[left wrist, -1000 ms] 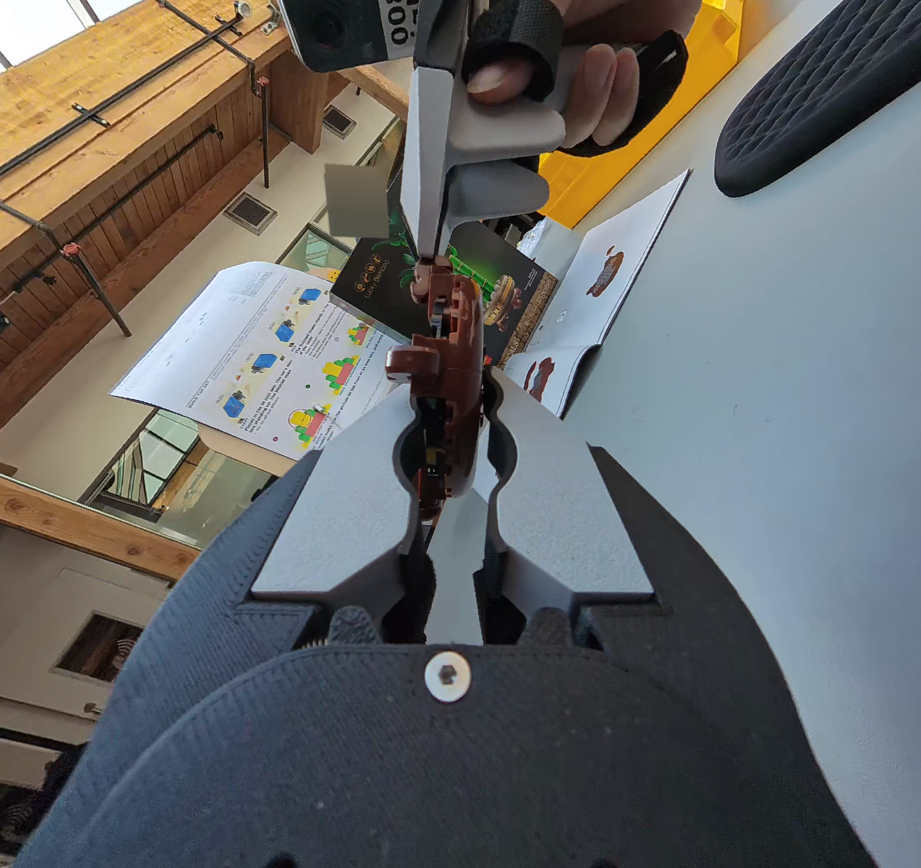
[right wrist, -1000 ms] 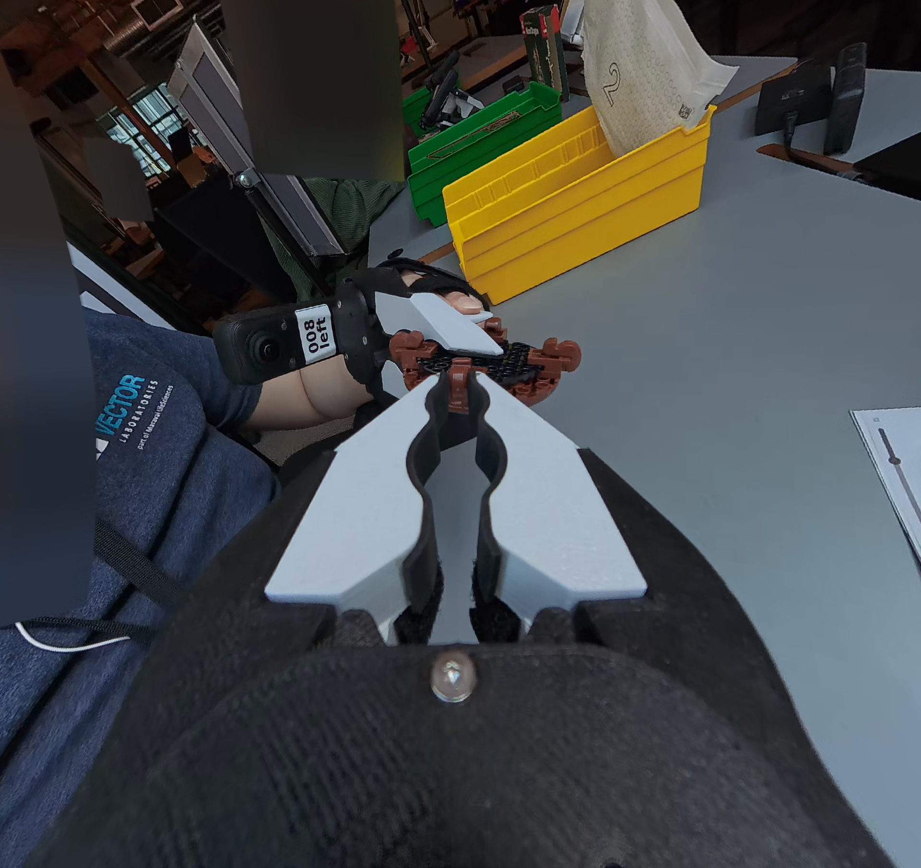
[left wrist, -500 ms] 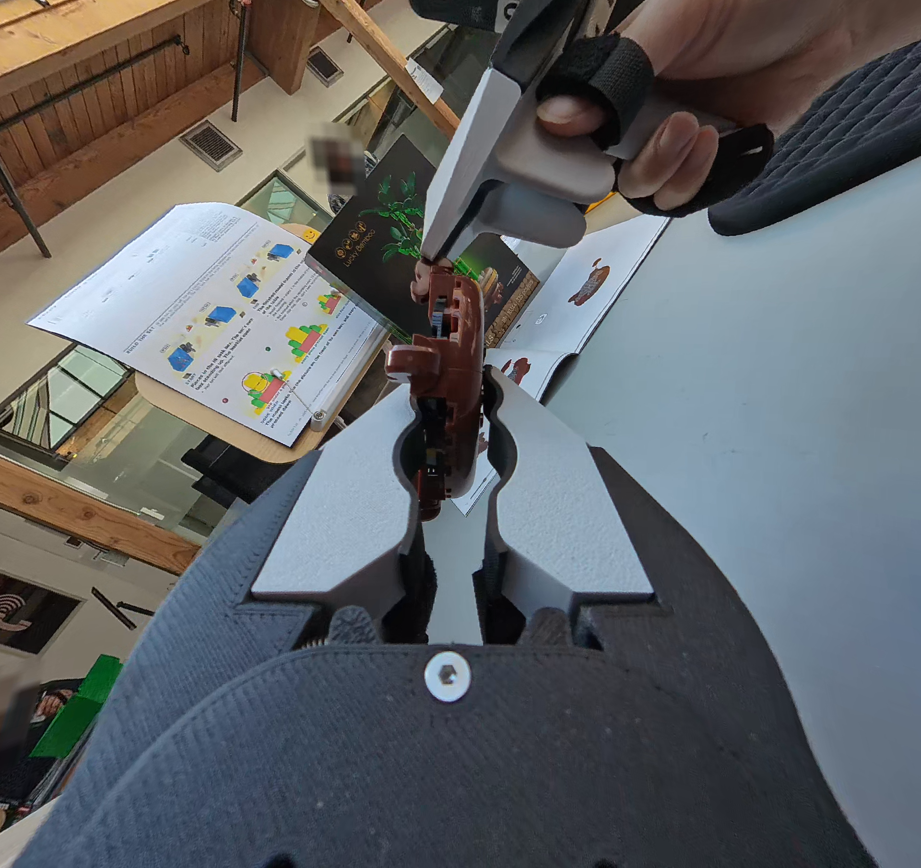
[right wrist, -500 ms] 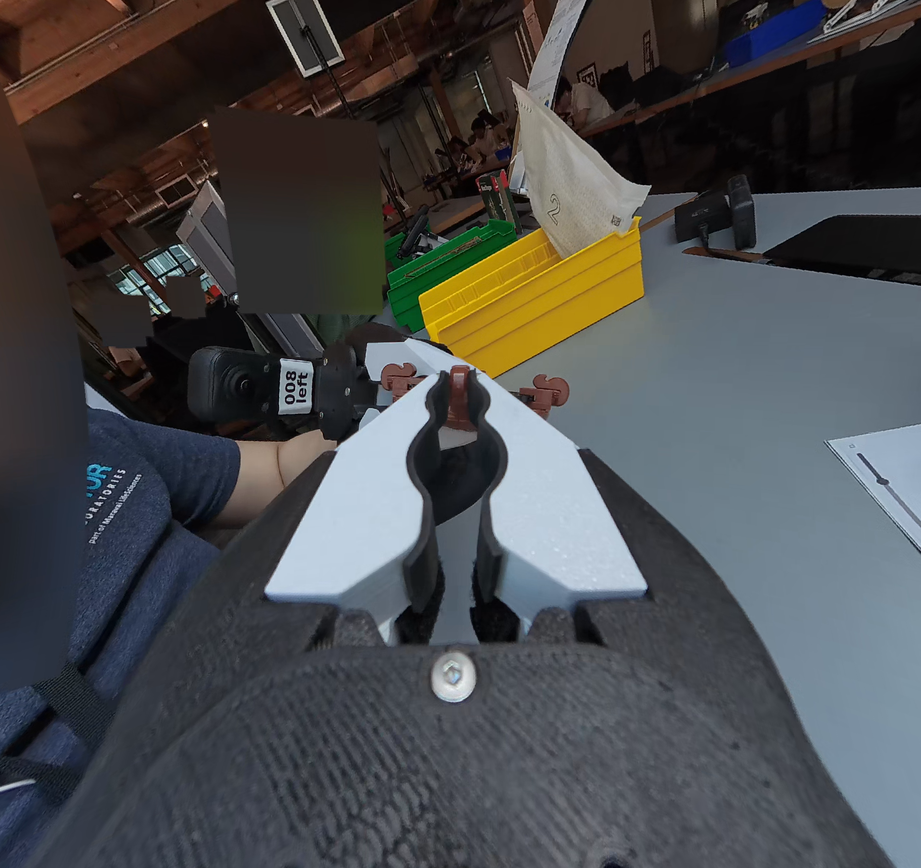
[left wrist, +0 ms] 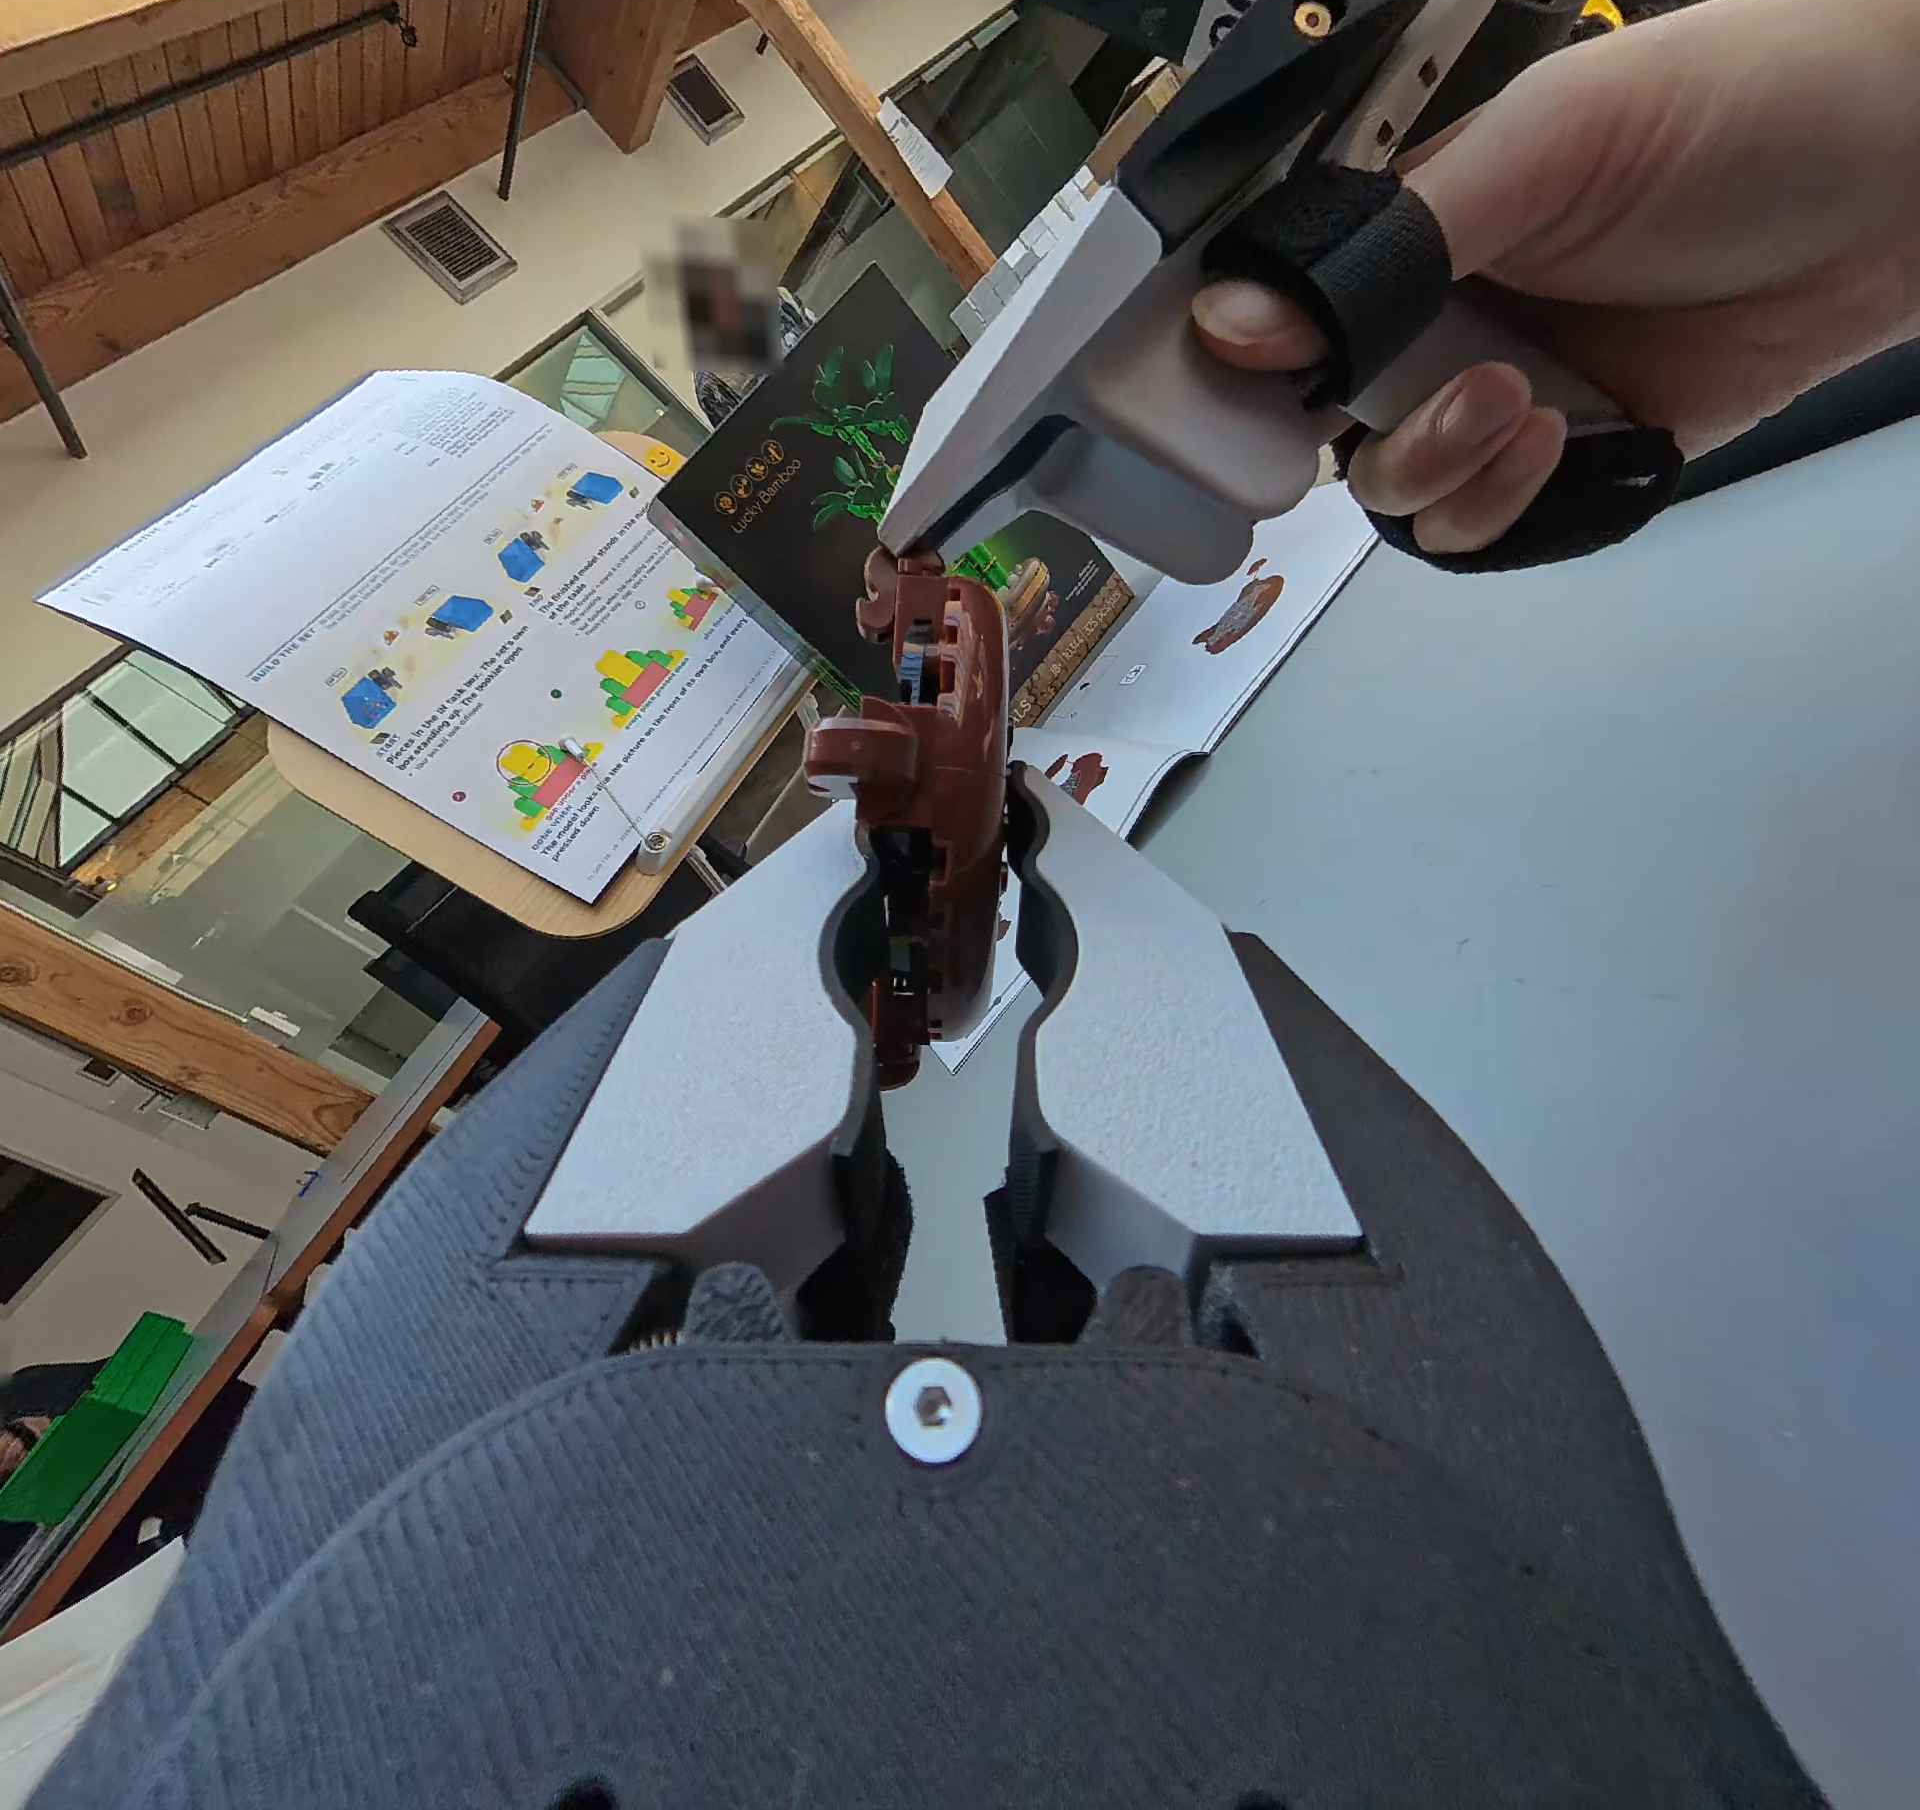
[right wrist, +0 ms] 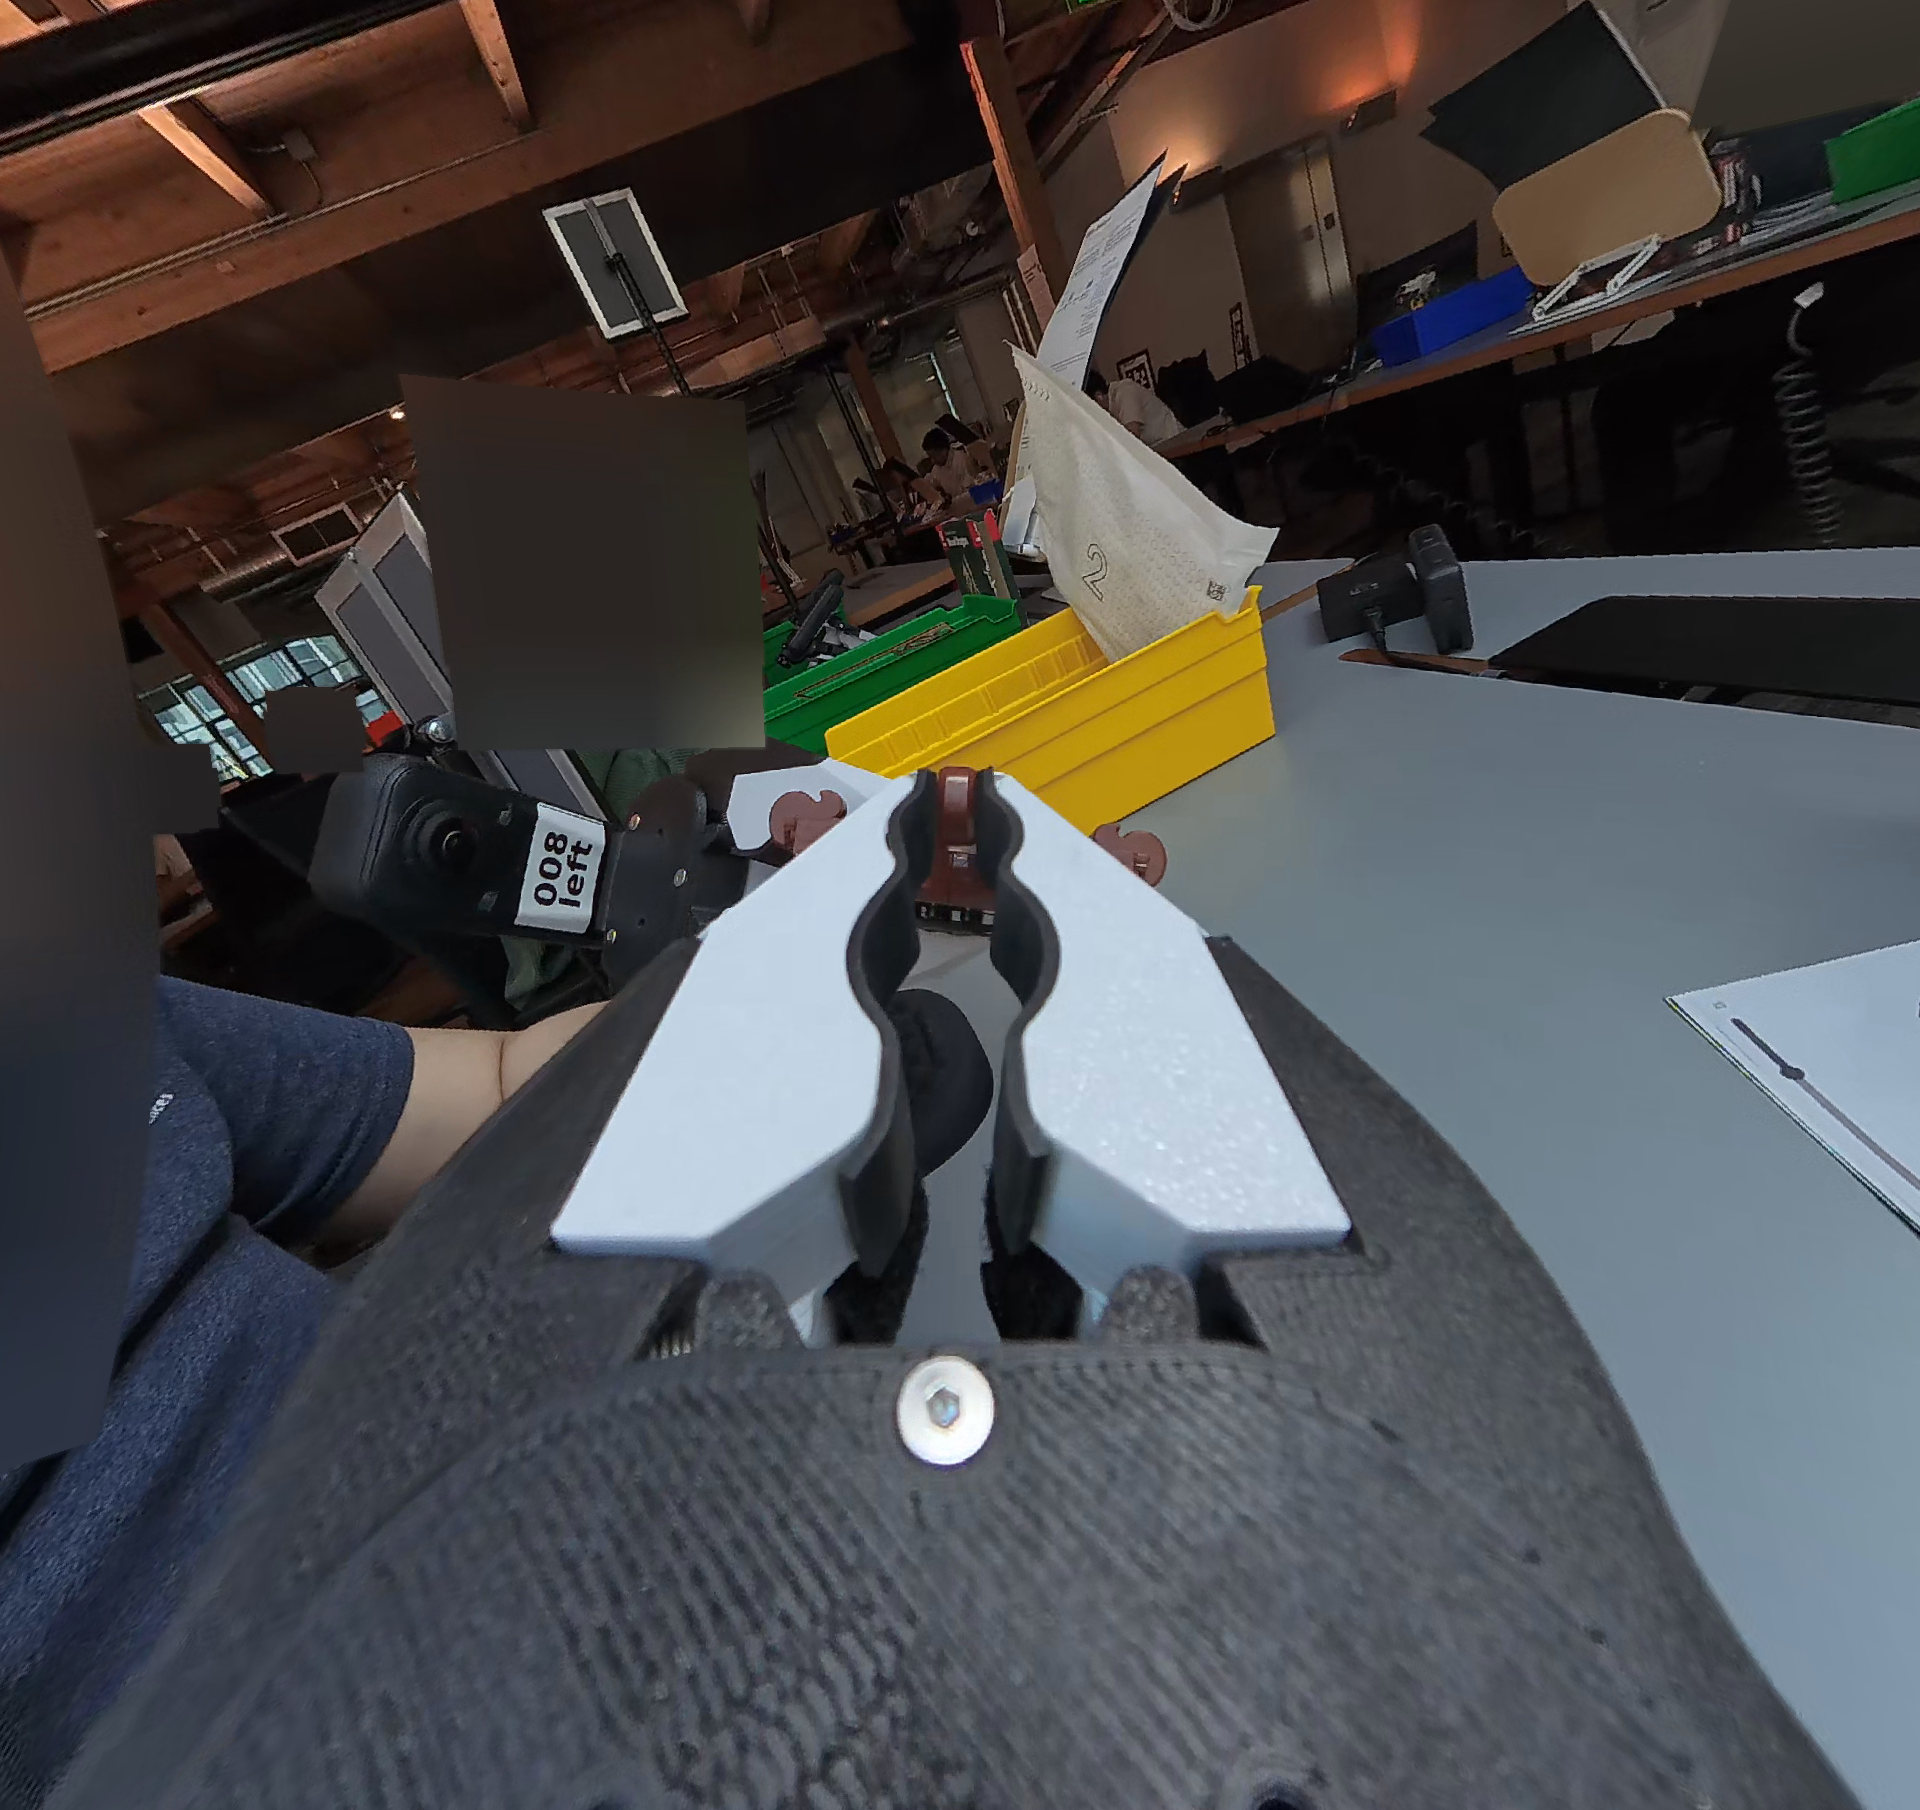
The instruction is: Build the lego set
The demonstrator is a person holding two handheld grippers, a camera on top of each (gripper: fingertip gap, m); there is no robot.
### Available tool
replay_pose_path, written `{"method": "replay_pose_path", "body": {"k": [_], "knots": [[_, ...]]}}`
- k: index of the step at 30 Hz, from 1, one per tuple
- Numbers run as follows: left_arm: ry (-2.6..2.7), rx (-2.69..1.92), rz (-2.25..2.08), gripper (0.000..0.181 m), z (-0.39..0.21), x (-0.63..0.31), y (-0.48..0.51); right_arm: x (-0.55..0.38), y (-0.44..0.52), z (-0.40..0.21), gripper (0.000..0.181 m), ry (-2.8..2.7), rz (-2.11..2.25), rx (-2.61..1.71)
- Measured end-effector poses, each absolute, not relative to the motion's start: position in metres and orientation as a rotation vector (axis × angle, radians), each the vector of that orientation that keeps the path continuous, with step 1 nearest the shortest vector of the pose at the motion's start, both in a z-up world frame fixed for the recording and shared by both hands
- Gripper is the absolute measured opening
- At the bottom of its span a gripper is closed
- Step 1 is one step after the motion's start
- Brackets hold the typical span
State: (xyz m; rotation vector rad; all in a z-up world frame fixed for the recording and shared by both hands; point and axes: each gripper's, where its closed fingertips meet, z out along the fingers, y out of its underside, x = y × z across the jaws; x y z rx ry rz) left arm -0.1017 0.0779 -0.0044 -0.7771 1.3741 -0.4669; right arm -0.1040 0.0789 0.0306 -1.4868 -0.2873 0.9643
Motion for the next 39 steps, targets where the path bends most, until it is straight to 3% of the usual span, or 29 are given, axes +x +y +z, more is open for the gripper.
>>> {"method": "replay_pose_path", "body": {"k": [30,39], "knots": [[1.412,-0.805,-0.392,0.017,-0.015,-0.097,0.089,-0.099,0.090,0.018,0.007,-0.219,0.939,-1.488],[1.514,-0.537,0.160,0.017,-0.038,-0.098,0.103,-0.064,0.096,-0.002,0.011,-0.208,0.843,-1.433]]}}
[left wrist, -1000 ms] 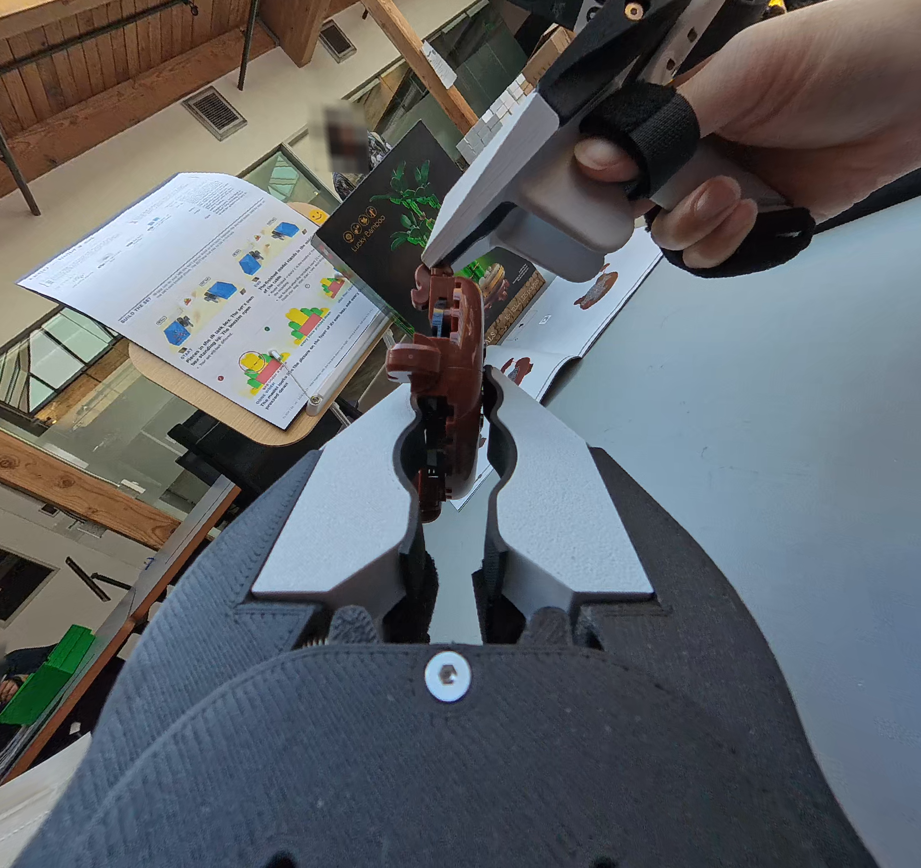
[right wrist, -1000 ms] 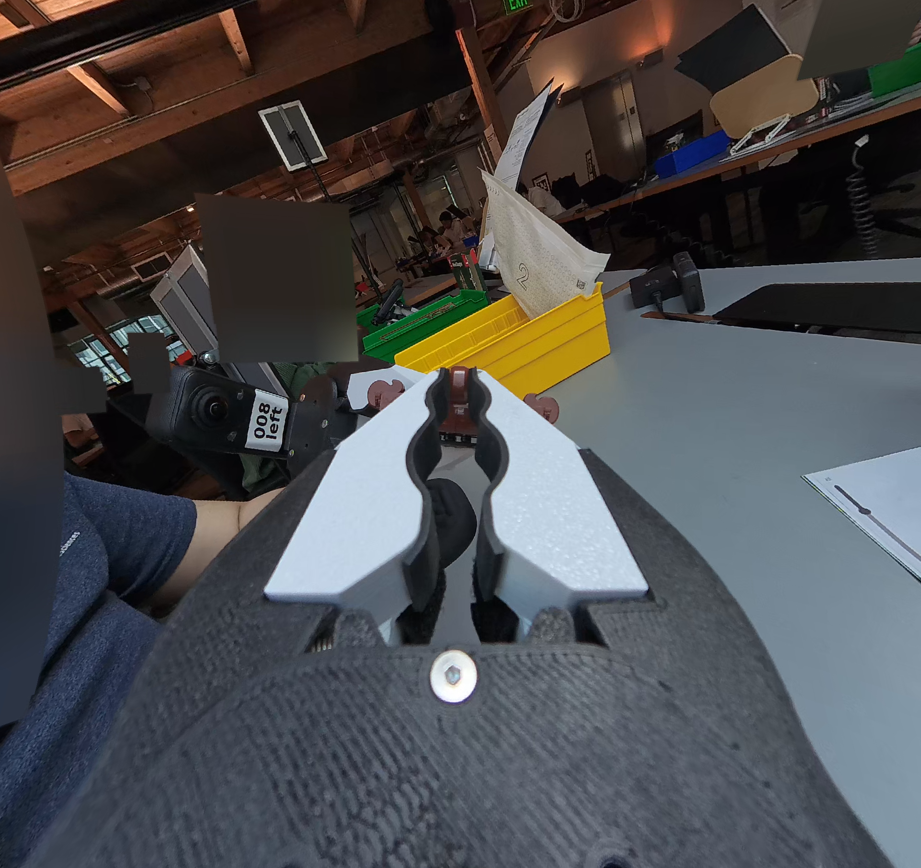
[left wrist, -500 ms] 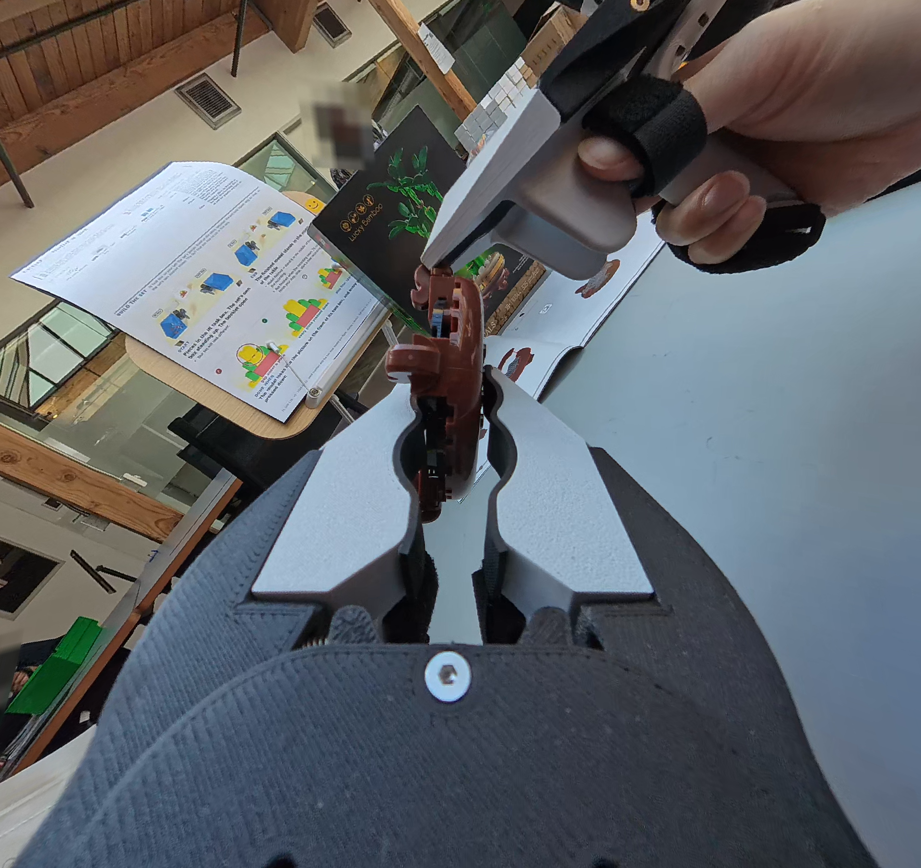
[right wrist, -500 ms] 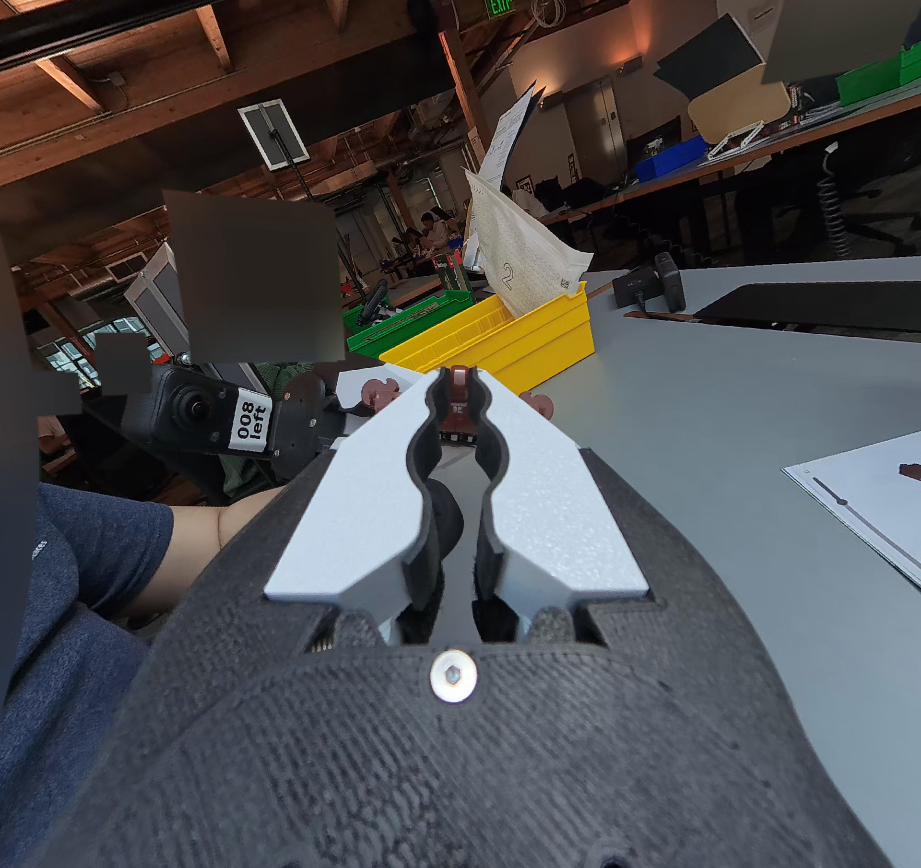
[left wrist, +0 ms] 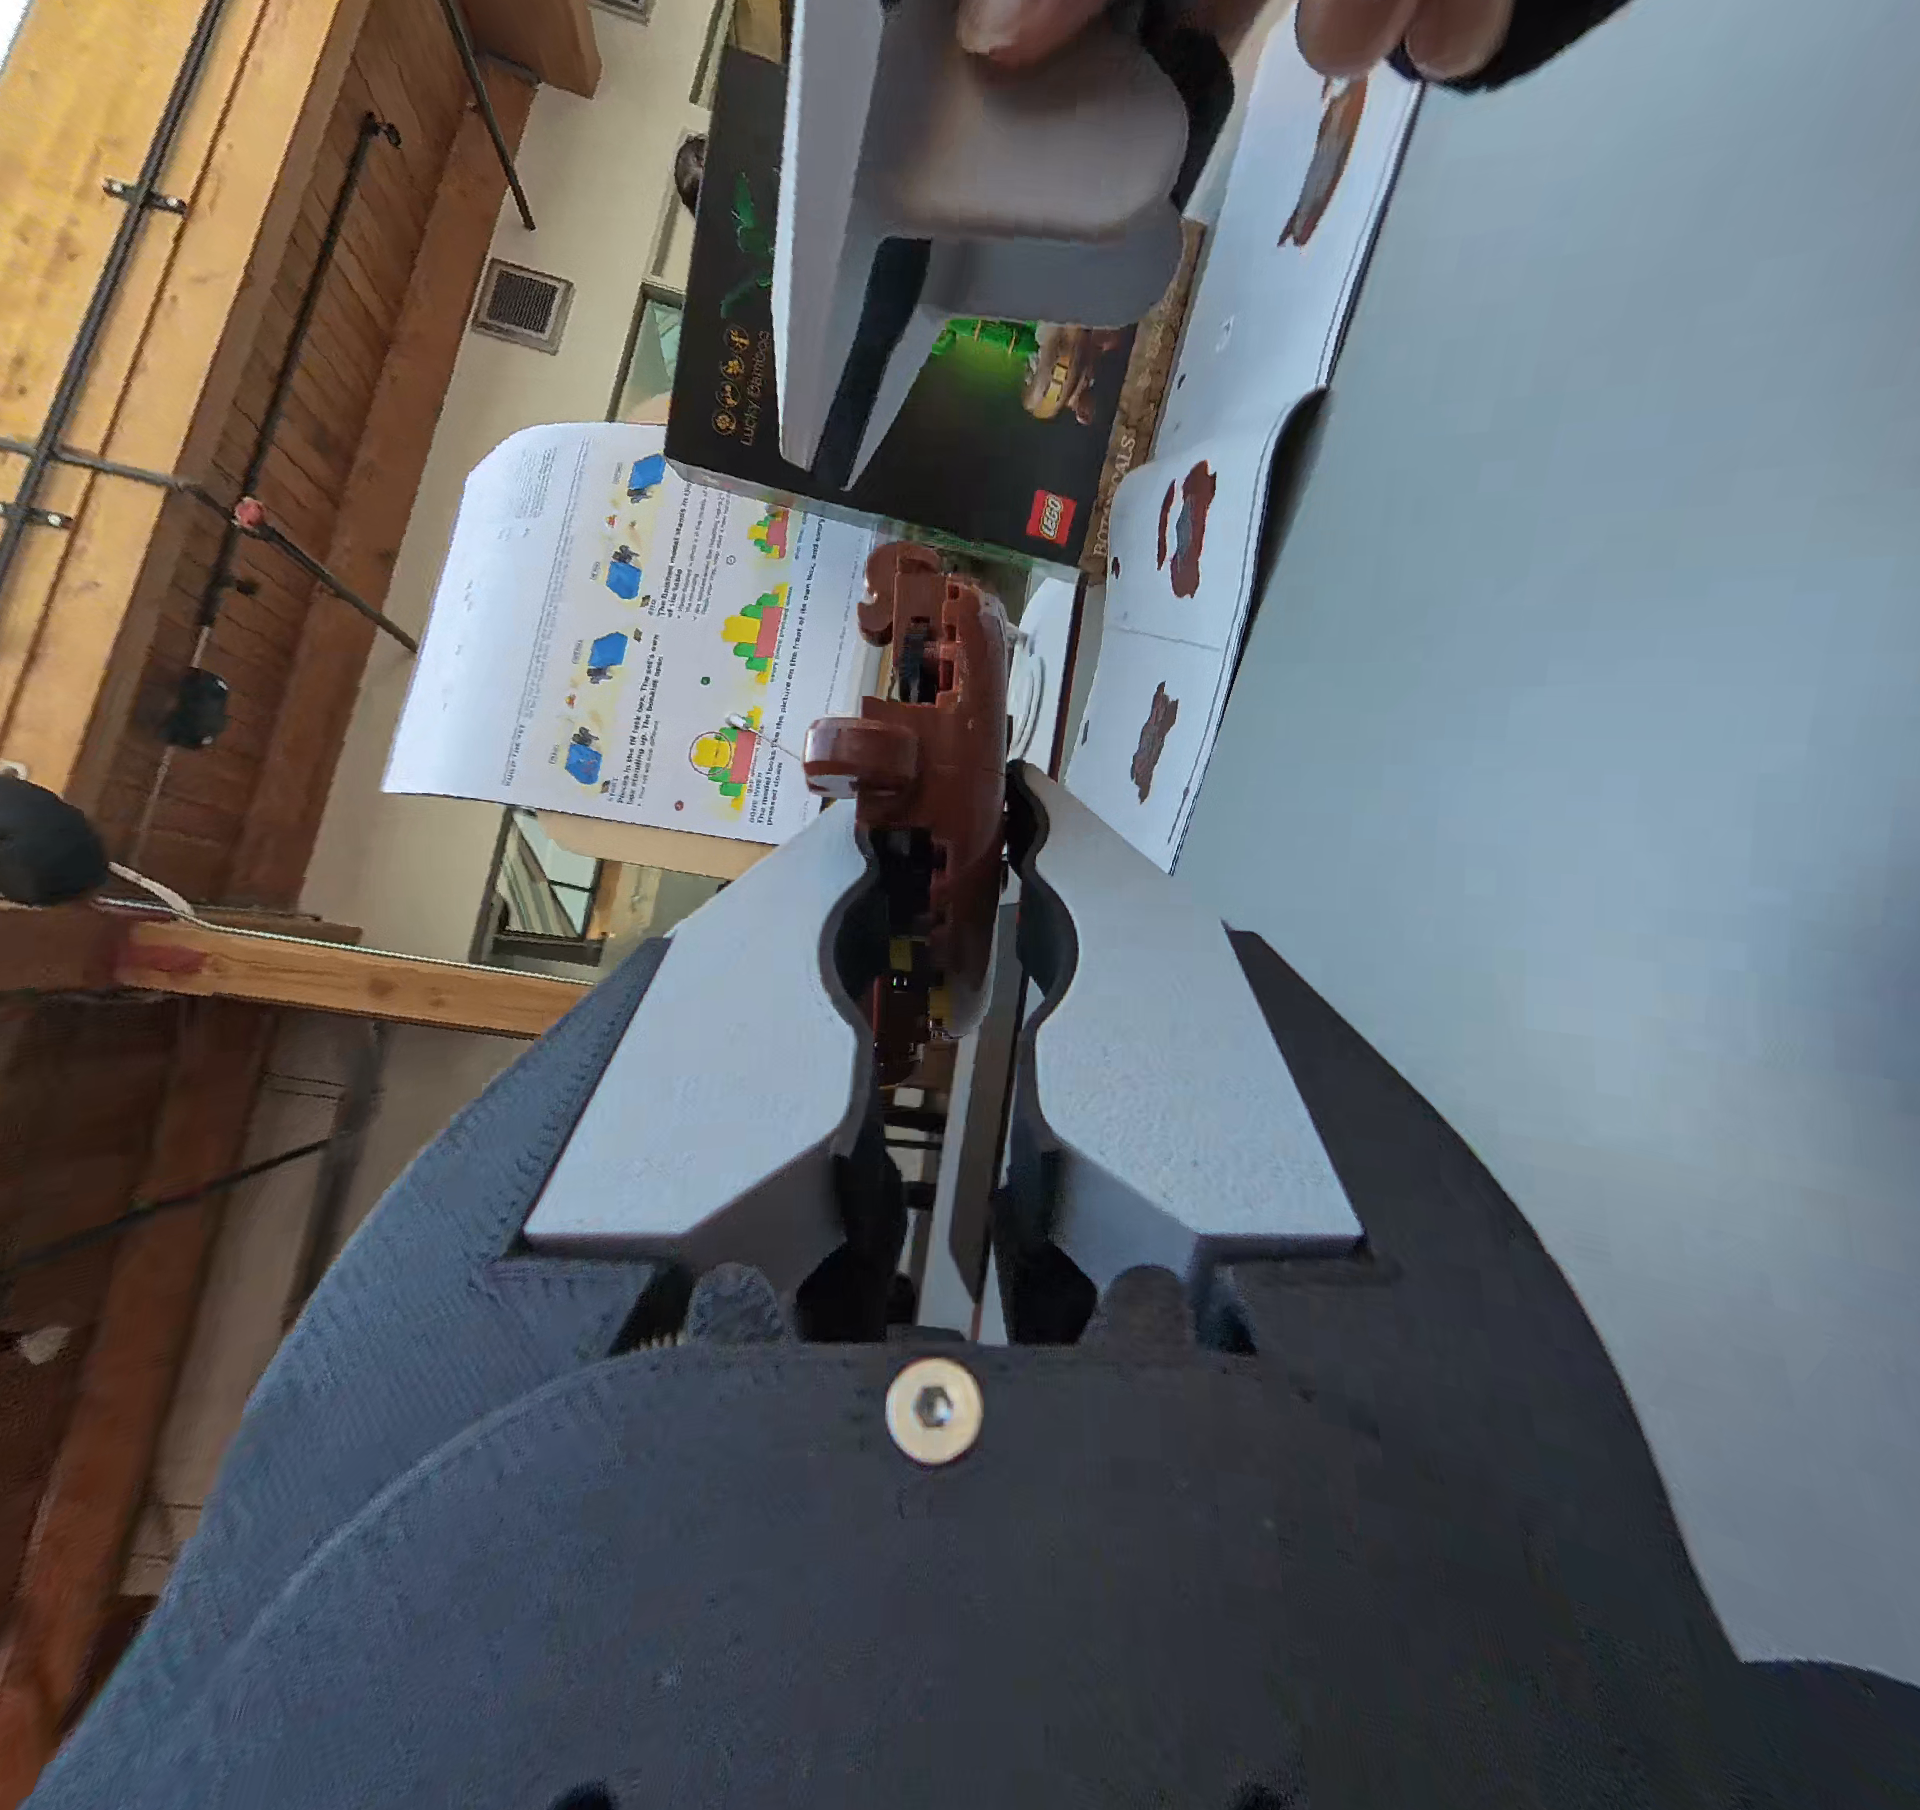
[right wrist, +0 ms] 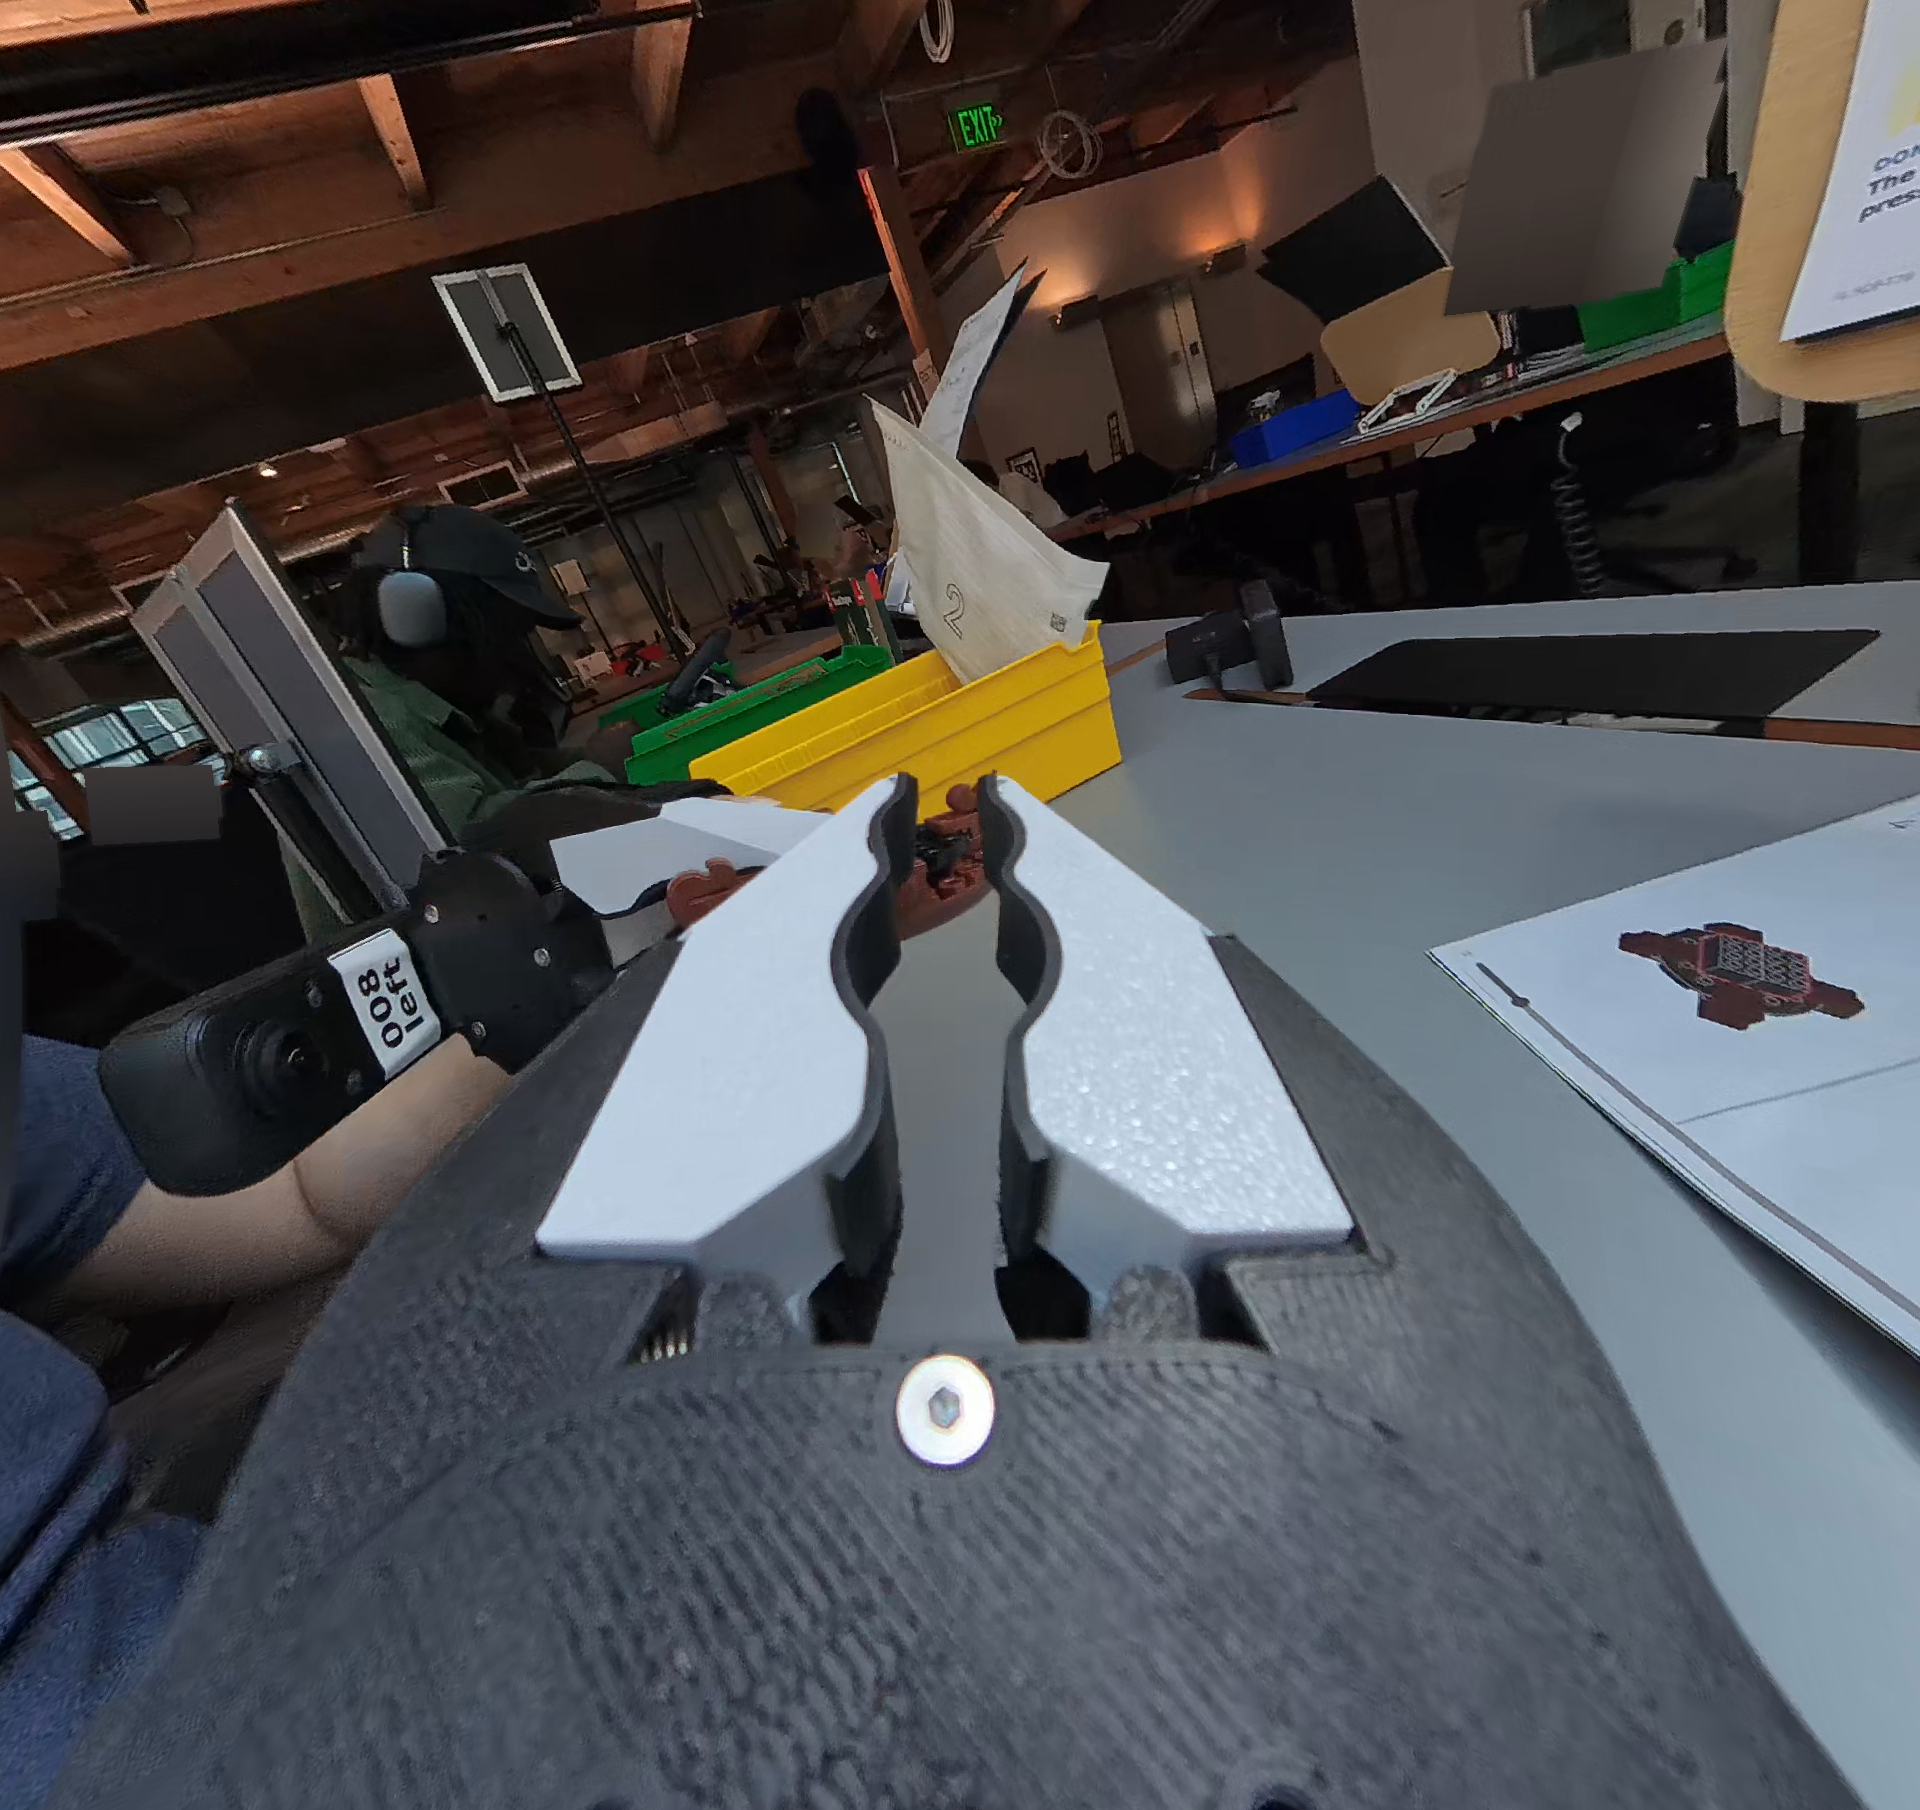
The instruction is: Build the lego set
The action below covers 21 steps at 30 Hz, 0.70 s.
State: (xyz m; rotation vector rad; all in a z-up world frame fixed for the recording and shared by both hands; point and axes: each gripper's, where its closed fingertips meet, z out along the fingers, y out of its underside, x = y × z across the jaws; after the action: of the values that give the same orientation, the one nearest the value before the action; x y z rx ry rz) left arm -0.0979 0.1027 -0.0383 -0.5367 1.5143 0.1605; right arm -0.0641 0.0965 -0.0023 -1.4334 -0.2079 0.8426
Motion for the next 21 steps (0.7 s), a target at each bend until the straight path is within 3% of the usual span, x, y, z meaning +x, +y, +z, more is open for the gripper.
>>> {"method": "replay_pose_path", "body": {"k": [7,11,13,16,21], "knots": [[1.534,-0.493,0.182,0.017,-0.043,-0.096,0.095,-0.049,0.100,-0.020,0.016,-0.193,0.822,-1.437],[1.488,-0.783,-0.330,0.017,-0.032,-0.094,0.087,-0.055,0.095,-0.016,0.025,-0.225,0.832,-1.375],[1.467,-0.910,-0.577,0.017,-0.027,-0.095,0.083,-0.063,0.087,-0.004,0.043,-0.287,0.822,-1.301],[1.426,-0.979,-0.741,0.017,-0.020,-0.098,0.083,-0.069,0.076,0.005,0.064,-0.436,0.522,-1.244],[1.441,-0.962,-0.726,0.017,-0.024,-0.096,0.079,-0.079,0.065,0.012,0.062,-0.574,-0.023,-1.132]]}}
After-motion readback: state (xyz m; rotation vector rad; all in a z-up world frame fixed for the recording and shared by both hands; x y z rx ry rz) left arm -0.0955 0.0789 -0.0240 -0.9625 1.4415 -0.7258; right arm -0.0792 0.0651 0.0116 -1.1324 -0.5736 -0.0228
